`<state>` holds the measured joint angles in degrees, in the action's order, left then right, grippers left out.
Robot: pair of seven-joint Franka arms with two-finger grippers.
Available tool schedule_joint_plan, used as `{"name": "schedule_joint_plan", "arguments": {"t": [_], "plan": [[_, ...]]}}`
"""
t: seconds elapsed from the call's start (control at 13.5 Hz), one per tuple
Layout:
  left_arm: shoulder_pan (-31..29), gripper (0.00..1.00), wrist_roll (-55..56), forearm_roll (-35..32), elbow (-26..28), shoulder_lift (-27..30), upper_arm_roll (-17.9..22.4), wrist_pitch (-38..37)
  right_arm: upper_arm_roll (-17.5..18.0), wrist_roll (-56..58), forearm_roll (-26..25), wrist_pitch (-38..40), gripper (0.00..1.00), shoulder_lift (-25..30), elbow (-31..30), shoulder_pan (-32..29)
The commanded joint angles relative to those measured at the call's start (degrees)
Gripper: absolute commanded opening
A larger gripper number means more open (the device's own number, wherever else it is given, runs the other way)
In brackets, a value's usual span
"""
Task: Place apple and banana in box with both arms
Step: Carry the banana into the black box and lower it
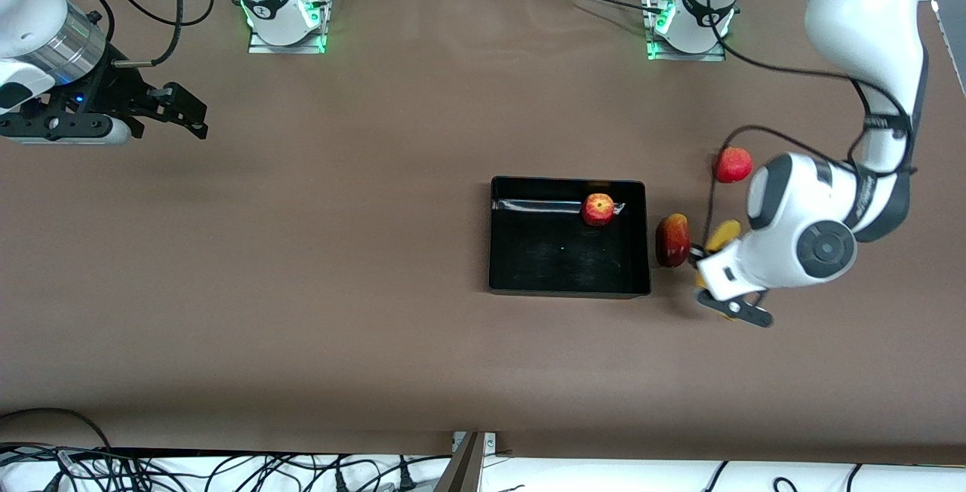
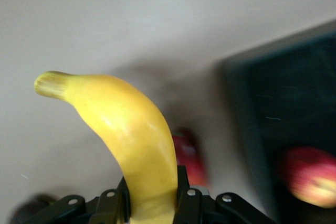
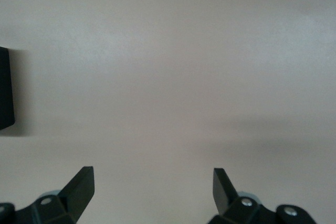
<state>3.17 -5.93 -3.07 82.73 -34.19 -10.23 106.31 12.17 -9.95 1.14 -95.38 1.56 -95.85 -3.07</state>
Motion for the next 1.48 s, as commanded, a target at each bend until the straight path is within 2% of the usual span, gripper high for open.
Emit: {"name": "schedule_joint_plan", "arguments": {"t": [0.0, 0.15, 0.3, 0.59, 0.67, 0.74, 0.81, 0.96, 1.41], "plan": [[3.3, 0.00, 6.8, 3.9, -1.7, -0.4, -4.5, -2.9, 0.7, -0.8, -0.6, 0.5, 1.00, -0.4, 1.2, -0.7], [9.0, 0.00, 14.0, 3.9, -1.6, -2.2, -5.1, -1.2, 0.7, -0.8, -0.6, 0.5, 1.00, -0.4, 1.2, -0.7], [13.7, 0.00, 18.7, 3.9, -0.5, -4.4, -4.8, 6.8, 0.7, -0.8, -0.6, 0.4, 1.00, -0.4, 1.2, -0.7], [17.5, 0.00, 24.6, 1.8, 0.2, -11.1, -4.4, 16.8, 0.7, -0.8, -0.6, 0.5, 1.00, -0.4, 1.2, -0.7], [17.6, 0.17, 27.9, 1.9, 0.1, -12.4, -4.4, 17.2, 0.7, -0.8, -0.6, 0.5, 1.00, -0.4, 1.2, -0.7], [18.2, 0.92, 29.7, 1.4, 0.1, -12.9, -4.4, 17.2, 0.7, -0.8, -0.6, 0.5, 1.00, -0.4, 1.2, -0.7], [18.7, 1.00, 30.1, 1.2, 0.0, -12.5, -4.4, 16.8, 0.7, -0.8, -0.6, 0.5, 1.00, -0.4, 1.2, -0.7], [17.1, 1.00, 30.1, 1.2, -0.4, -9.9, -4.3, 15.5, 0.8, -0.8, -0.6, 0.5, 1.00, -0.4, 1.2, -0.7], [5.8, 1.00, 26.5, -1.2, -1.1, 7.7, -4.3, -0.8, 0.8, -0.8, -0.4, 0.5, 1.00, -0.4, 1.2, -0.5]]}}
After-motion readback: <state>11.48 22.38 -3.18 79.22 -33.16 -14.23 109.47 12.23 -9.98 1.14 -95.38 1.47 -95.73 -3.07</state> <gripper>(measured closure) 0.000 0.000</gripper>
